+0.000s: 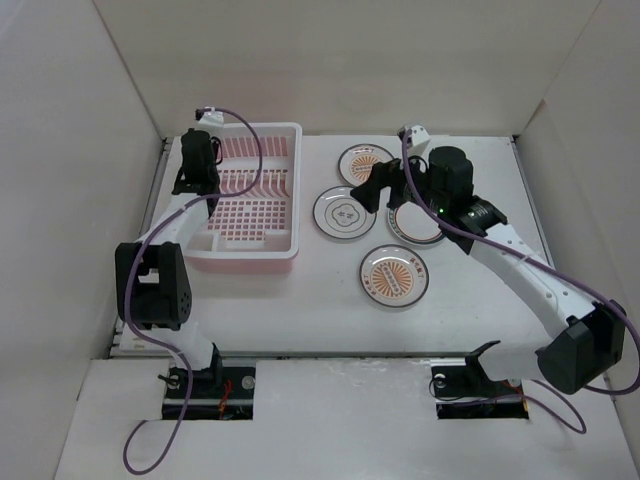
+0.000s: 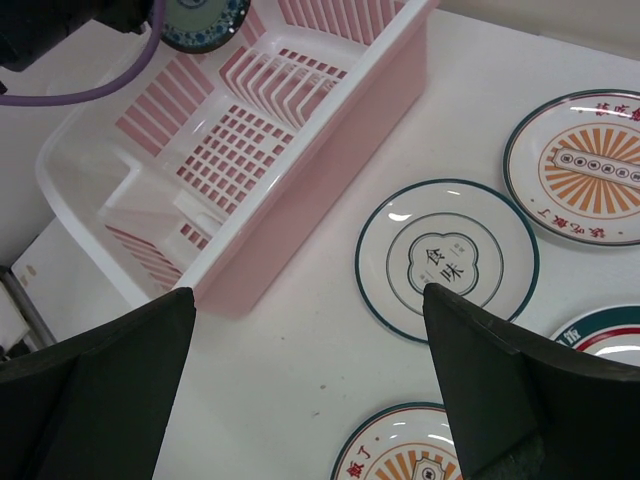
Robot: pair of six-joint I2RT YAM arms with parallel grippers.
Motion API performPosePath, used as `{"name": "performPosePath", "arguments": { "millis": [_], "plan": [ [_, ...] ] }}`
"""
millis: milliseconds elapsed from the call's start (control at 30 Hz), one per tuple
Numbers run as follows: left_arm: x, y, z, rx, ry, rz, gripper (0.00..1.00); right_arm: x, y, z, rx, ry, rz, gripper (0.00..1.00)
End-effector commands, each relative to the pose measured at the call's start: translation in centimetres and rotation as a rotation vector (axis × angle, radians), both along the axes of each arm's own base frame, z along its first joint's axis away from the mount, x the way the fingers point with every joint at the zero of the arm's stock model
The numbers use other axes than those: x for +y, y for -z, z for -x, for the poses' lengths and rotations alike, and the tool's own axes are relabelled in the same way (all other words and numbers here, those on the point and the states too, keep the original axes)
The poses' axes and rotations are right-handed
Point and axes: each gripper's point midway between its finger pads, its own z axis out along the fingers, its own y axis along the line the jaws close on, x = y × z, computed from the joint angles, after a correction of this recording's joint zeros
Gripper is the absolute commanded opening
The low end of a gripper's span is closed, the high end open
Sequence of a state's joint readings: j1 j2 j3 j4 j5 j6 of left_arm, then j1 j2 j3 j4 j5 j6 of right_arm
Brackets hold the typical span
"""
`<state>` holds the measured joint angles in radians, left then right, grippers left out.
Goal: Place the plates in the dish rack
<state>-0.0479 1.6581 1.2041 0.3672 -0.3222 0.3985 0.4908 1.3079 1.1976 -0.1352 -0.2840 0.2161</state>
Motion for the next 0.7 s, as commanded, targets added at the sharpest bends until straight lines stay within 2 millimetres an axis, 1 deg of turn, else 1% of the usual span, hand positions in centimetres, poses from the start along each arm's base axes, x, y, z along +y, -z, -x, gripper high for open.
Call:
{"name": "performPosePath", "arguments": {
  "millis": [0,33,100,133,167,200,233,267,367,433,467,500,533,567,600,667],
  "plan": [
    [0.2,-2.7,-0.6,-0.095,0.001,-0.011,0.00,0.6,-3.5,0.1,-0.087,-0.012,-0.029,1.00],
    [0.2,-2.6,-0.8,-0.097,0.002,-0.020,0.00,0.7,-3.5,0.3,-0.086,-0.021,-0.030,1.00],
    [0.4,-1.6,-0.5,-0.075,-0.006,-0.022,0.00,0.7,-3.5,0.3,-0.086,-0.021,-0.030,1.00],
    [0.5,-2.0,-0.5,-0.090,-0.014,-0.031,0.00,0.7,-3.5,0.3,-0.086,-0.021,-0.030,1.00],
    [0.6,-1.3,-0.3,-0.075,-0.014,-0.032,0.00,0.7,-3.5,0.3,-0.086,-0.021,-0.030,1.00],
    [0.7,-1.2,-0.2,-0.080,-0.023,-0.034,0.00,0.8,-3.5,0.4,-0.085,-0.030,-0.032,1.00],
    [0.7,-0.2,-0.2,-0.059,-0.023,-0.035,0.00,0.8,-3.5,0.4,-0.085,-0.030,-0.032,1.00],
    [0.7,-0.4,-0.3,-0.069,-0.023,-0.034,0.00,0.8,-3.5,0.4,-0.085,-0.030,-0.032,1.00],
    [1.1,0.8,-0.3,-0.044,-0.045,-0.048,0.00,1.2,-3.5,0.6,-0.085,-0.039,-0.033,1.00],
    [1.1,0.8,-0.3,-0.044,-0.045,-0.048,0.00,1.1,-3.5,0.6,-0.092,-0.041,-0.026,1.00],
    [1.3,1.2,-0.3,-0.030,-0.053,-0.064,0.00,1.1,-3.5,0.6,-0.092,-0.041,-0.026,1.00],
    [1.3,2.1,-0.2,-0.012,-0.052,-0.065,0.00,1.1,-3.5,0.6,-0.092,-0.041,-0.026,1.00],
    [1.3,2.1,-0.2,-0.012,-0.052,-0.065,0.00,1.1,-3.5,0.6,-0.092,-0.041,-0.026,1.00],
    [1.3,2.6,0.0,0.000,-0.052,-0.066,0.00,1.1,-3.5,0.6,-0.092,-0.041,-0.026,1.00],
    [1.5,2.4,0.0,-0.009,-0.061,-0.067,0.00,1.4,-3.5,0.8,-0.091,-0.050,-0.027,1.00],
    [1.5,2.4,0.0,-0.009,-0.061,-0.067,0.00,1.3,-3.9,1.0,-0.100,-0.050,-0.031,1.00]
  ]
}}
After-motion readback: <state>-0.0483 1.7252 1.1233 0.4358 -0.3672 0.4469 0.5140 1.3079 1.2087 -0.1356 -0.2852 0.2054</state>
